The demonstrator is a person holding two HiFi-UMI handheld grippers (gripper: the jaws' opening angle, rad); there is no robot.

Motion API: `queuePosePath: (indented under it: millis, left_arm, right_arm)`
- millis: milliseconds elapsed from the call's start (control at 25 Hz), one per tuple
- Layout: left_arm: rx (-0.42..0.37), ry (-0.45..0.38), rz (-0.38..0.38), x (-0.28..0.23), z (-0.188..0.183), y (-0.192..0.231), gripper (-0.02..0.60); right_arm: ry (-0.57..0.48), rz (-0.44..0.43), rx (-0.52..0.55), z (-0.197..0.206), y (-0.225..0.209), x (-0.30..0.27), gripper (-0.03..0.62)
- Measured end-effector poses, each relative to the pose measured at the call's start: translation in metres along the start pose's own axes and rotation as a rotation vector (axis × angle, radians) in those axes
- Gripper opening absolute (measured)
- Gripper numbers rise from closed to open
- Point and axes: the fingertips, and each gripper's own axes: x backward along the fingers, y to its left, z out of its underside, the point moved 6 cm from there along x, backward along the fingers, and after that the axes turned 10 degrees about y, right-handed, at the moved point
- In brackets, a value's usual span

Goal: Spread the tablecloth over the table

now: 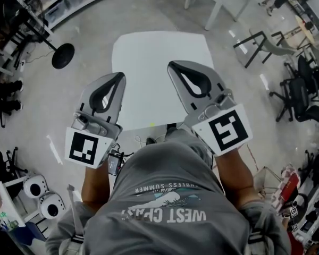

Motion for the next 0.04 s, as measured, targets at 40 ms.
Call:
queuePosePath:
  millis: [40]
  left_arm:
    - [0.0, 0.0, 0.0, 0.0003, 0.0008, -0.0007, -0.002]
  right_arm:
    - [-0.002, 0.003, -0.002, 0.0006, -0.0001, 0.0007, 0.009]
